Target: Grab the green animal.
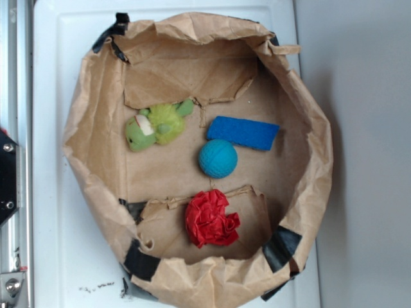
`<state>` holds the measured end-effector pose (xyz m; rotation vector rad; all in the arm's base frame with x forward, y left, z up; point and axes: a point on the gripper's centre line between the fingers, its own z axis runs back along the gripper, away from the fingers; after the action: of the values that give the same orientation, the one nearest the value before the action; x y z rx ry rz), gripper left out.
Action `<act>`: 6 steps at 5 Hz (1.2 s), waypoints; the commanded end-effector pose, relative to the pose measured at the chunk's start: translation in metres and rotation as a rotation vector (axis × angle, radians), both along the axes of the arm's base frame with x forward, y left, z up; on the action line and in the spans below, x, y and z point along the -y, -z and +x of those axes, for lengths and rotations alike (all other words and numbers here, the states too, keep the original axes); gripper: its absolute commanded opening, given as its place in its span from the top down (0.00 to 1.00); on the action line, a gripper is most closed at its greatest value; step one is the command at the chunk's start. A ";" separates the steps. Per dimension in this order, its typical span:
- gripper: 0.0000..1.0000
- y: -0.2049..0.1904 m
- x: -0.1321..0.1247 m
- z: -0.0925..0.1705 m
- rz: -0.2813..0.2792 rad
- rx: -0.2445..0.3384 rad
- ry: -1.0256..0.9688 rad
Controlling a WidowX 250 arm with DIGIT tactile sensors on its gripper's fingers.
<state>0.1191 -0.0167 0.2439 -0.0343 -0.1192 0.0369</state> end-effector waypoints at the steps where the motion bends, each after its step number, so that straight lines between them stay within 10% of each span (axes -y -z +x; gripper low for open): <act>1: 0.00 0.000 0.000 0.000 0.000 0.000 0.000; 4: 0.00 0.034 -0.033 0.095 0.012 0.036 -0.264; 6: 0.00 0.034 -0.033 0.095 0.012 0.036 -0.264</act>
<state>0.2102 0.0107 0.1980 -0.0059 -0.1108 0.2832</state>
